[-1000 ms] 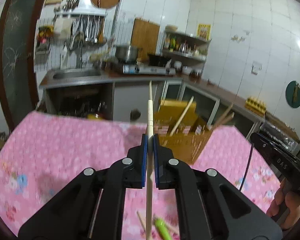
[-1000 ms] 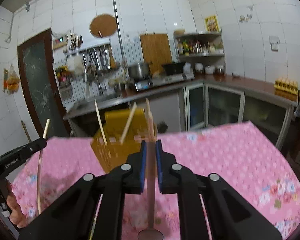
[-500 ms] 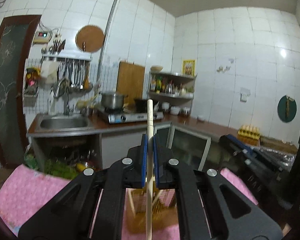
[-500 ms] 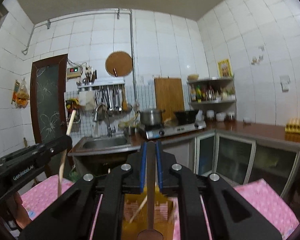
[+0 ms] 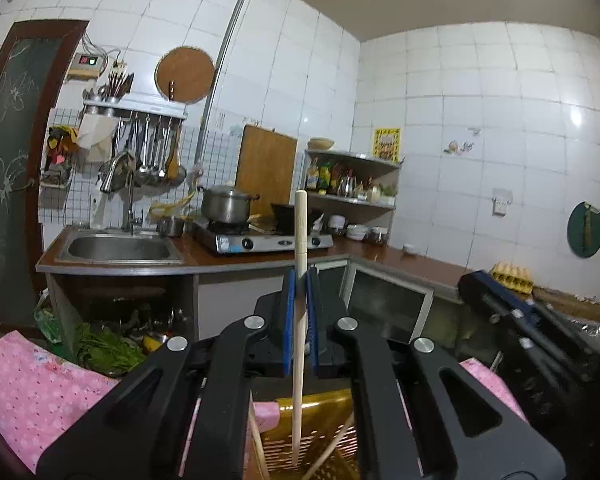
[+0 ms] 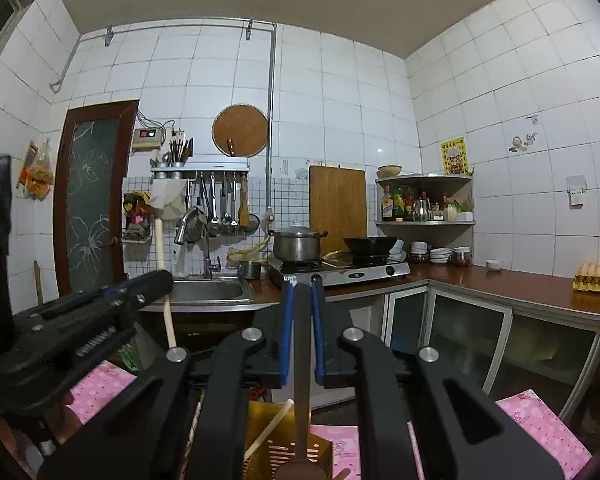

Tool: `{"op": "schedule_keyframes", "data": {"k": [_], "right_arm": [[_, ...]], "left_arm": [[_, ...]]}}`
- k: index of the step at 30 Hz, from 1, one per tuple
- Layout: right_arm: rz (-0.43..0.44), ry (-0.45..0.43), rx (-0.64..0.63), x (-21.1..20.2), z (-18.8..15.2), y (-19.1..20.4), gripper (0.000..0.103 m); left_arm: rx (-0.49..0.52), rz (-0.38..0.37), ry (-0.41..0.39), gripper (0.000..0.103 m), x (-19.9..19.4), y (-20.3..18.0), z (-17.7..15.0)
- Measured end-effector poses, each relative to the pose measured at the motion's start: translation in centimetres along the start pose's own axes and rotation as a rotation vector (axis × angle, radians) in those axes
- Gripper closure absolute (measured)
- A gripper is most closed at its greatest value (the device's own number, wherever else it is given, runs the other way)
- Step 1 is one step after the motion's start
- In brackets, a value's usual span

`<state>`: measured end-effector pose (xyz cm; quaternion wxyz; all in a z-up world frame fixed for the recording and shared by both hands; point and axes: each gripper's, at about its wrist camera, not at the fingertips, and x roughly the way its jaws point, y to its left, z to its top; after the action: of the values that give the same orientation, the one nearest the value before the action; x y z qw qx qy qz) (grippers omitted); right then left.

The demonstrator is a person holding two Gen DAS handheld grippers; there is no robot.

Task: Organize utensils
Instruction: 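Lower both chopsticks into the yellow holder and open both tools, then move both tools back down to the remaining chopsticks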

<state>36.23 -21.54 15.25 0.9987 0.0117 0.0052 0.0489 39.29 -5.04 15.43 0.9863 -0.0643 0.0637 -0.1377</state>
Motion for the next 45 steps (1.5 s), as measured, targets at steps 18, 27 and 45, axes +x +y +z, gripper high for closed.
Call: {"op": "schedule_keyframes", "data": {"k": [18, 27, 45], "right_arm": [[-0.008, 0.068, -0.047, 1.0, -2.9, -0.1, 0.093], [-0.006, 0.185, -0.083, 1.1, -4.6, -0.3, 0.093], [0.005, 0.391, 0.002, 1.9, -7.9, -1.7, 0.071]], "left_arm": [[0.076, 0.021, 0.123, 0.098, 0.4, 0.6, -4.8], [0.060, 0.040, 0.197, 0.098, 1.2, 1.5, -6.9], [-0.010, 0.061, 0.325, 0.053, -0.8, 3.2, -7.9]]}}
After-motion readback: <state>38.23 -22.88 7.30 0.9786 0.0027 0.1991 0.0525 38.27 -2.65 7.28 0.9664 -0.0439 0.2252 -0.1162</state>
